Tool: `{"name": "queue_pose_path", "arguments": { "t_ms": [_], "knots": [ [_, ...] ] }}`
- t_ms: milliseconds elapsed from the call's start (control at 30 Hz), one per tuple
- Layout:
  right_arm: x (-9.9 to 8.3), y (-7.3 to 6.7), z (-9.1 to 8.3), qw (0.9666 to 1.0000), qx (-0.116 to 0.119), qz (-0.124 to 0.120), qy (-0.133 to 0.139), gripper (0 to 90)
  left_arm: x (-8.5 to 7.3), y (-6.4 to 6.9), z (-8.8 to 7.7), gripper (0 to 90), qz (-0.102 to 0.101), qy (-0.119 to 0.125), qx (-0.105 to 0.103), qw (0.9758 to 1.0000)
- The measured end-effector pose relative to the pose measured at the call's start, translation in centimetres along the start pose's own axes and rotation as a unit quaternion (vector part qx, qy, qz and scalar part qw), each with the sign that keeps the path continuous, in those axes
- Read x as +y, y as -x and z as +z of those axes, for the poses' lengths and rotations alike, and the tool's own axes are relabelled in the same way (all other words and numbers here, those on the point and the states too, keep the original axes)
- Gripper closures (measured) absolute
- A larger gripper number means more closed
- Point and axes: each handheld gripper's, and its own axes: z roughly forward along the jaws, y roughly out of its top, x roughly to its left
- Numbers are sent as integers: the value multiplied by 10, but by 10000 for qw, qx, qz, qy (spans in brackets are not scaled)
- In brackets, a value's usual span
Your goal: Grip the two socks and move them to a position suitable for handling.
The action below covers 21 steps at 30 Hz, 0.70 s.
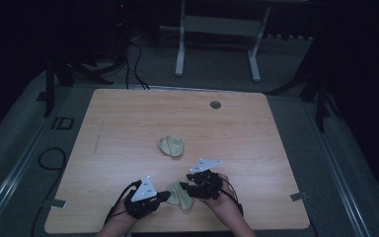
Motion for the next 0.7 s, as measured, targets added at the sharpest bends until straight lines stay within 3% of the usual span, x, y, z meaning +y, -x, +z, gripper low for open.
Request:
{"name": "queue_pose_path", "arguments": {
  "t_ms": [33, 67, 233, 367, 433, 533, 567, 700],
  "knots": [
    [-4, 3, 16, 9995, 80, -55, -286, 646, 1, -3, 7, 894, -1, -180, -43, 9998],
    [-5, 3, 20, 9994, 71, -61, -347, 647, 1, -3, 7, 894, -1, -180, -43, 9998],
    [-14, 7, 37, 9976, 96, -18, -687, 648, 1, -8, 25, 894, 41, -622, 26, 9980],
    [-20, 6, 39, 9976, 79, -64, -691, 650, 1, -10, 30, 894, -31, -650, -21, 9979],
    [-22, 3, 36, 9973, 18, -146, -724, 706, 3, -14, 32, 894, -84, -670, 11, 9977],
    [-24, 4, 34, 9972, 62, -73, -740, 762, 3, -16, 33, 894, -124, -657, -33, 9978],
    [-24, 4, 34, 9971, 94, -20, -758, 821, 2, -16, 33, 894, -149, -630, -66, 9979],
    [-22, 0, 31, 9976, -3, -101, -688, 846, 1, -11, 33, 894, -123, -630, -118, 9979]
  ]
}}
